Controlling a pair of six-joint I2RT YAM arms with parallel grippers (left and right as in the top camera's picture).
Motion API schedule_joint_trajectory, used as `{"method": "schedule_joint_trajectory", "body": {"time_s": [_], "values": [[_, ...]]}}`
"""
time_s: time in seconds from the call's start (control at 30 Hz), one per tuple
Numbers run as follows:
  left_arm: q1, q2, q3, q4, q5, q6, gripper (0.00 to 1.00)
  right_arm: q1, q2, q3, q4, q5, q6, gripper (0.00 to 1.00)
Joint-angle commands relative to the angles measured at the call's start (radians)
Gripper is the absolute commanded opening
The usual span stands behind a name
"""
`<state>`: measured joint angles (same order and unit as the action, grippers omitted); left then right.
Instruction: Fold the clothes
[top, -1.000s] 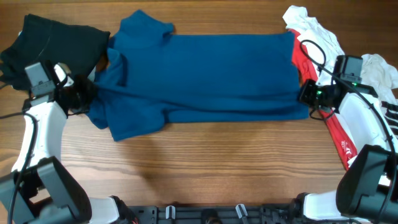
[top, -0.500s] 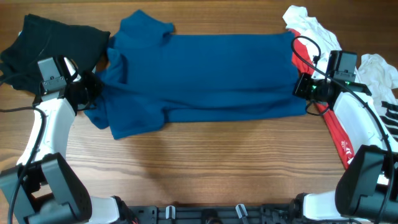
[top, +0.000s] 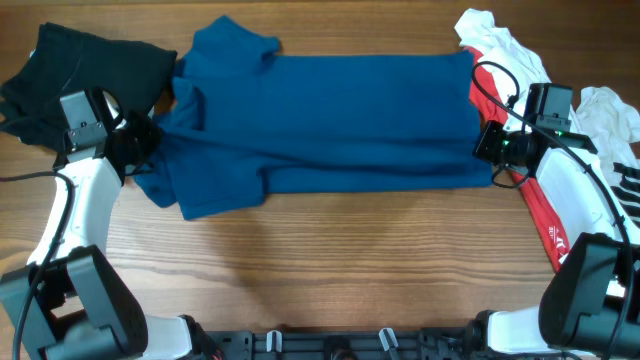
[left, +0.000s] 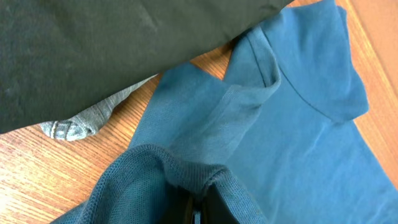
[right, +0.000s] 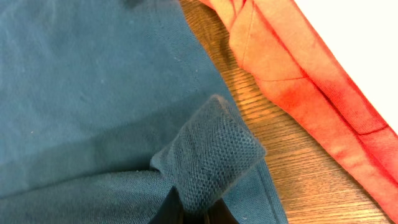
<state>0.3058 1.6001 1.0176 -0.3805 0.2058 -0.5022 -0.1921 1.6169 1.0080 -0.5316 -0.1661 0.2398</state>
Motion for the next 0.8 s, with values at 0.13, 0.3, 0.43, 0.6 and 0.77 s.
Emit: {"method": "schedule_joint_trajectory", "body": {"time_s": [0.13,0.3,0.43,0.6,0.77], "values": [[-0.001,0.034,-0.004,0.045,-0.036,-0.031,0.13,0.003,0.056,-0.002,0.003,0.042,0.03,0.14],[-0.001,0.068,-0.004,0.05,-0.03,-0.03,0.56,0.003,0.099,-0.002,0.036,0.008,0.023,0.52],[-0.001,0.07,-0.004,-0.027,-0.006,-0.017,0.74,0.003,0.098,-0.002,0.041,0.008,0.023,0.6],[-0.001,0.064,-0.004,-0.153,0.129,0.031,0.75,0.003,0.098,0.001,-0.008,0.008,0.023,0.61],[-0.001,0.064,-0.004,-0.278,0.142,0.055,0.75,0.003,0.098,0.0,-0.132,0.009,0.022,0.61]]}}
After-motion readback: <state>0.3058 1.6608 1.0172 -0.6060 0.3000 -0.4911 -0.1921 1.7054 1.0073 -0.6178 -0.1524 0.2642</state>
